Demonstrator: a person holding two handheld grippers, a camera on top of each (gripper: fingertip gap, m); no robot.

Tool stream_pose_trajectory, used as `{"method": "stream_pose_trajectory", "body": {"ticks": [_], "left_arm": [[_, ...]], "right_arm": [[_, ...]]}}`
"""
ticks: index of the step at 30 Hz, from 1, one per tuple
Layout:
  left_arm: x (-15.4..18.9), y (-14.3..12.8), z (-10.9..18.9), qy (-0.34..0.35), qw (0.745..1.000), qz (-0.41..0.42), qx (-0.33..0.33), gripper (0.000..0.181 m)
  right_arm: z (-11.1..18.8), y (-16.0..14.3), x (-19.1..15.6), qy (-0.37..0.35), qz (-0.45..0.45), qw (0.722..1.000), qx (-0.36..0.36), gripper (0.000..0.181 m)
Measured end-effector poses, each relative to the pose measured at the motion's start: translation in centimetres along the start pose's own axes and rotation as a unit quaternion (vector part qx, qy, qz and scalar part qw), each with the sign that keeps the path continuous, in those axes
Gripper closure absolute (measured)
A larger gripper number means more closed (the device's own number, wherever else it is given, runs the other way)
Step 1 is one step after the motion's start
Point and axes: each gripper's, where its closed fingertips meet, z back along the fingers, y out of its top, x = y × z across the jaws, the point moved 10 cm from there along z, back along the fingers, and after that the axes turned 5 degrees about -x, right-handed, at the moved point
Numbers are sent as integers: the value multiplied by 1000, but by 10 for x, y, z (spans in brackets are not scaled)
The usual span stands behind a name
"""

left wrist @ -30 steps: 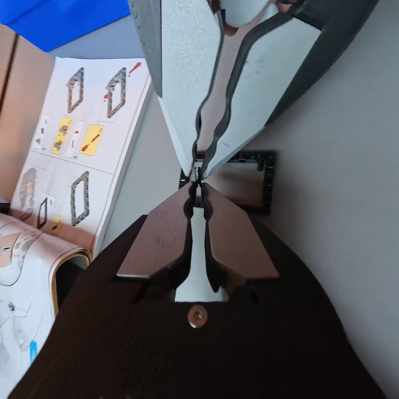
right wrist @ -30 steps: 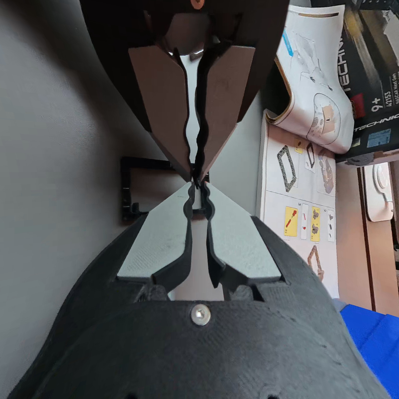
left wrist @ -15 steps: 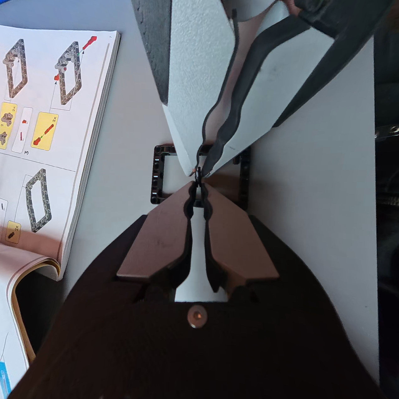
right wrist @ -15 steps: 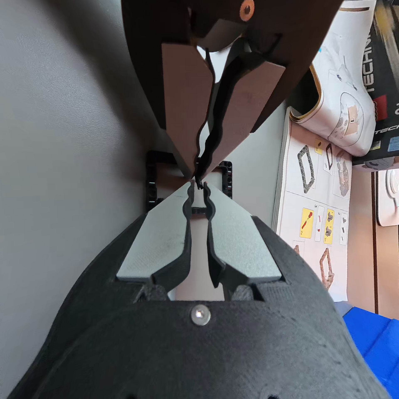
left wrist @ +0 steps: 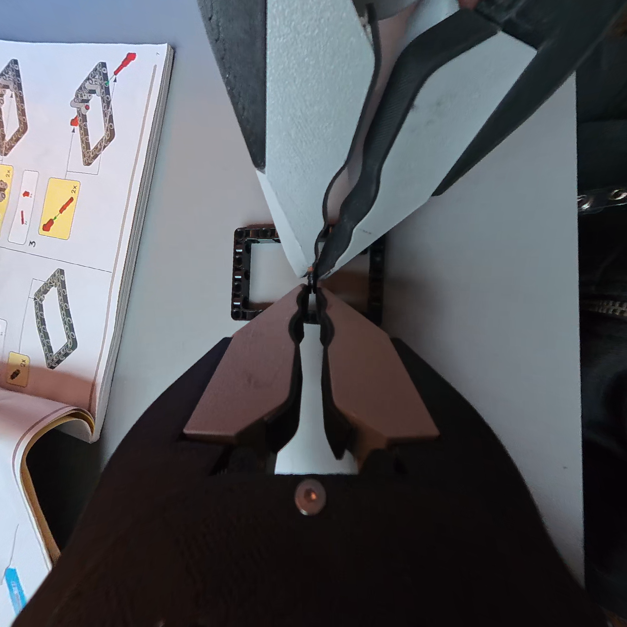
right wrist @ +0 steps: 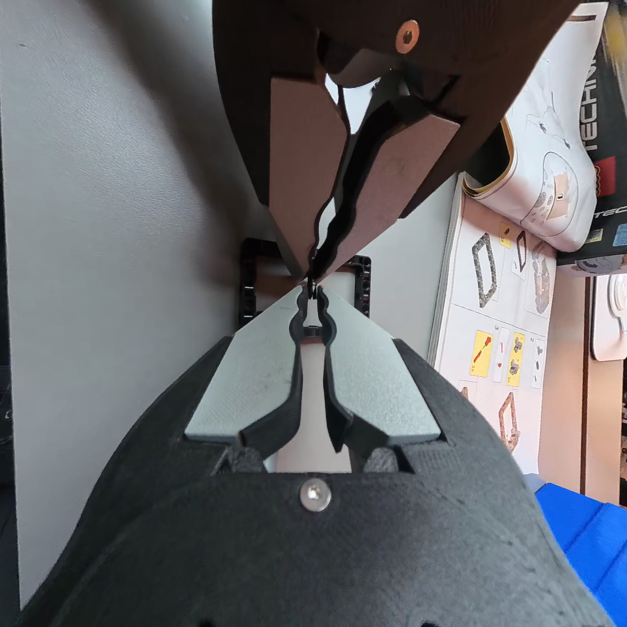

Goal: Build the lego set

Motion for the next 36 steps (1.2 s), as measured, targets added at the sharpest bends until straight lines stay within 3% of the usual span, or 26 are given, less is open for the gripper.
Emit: {"method": "stream_pose_trajectory", "body": {"ticks": [26,29,34,36], "left_arm": [[4,2,1,15,1000,-13,-11,179],[5,-6,8,13,1000,5,0,160],[3,-19,23,-32,996,61,50,106],[1,-18,31,-39,994,74,74,98]], "right_arm": [[5,-1,-1,16,-16,1000,11,180],[6,-3,0,61,-43,997,25,181],[6,-3,16,162,-95,982,13,180],[4,-1,21,193,-104,976,0,180]]}}
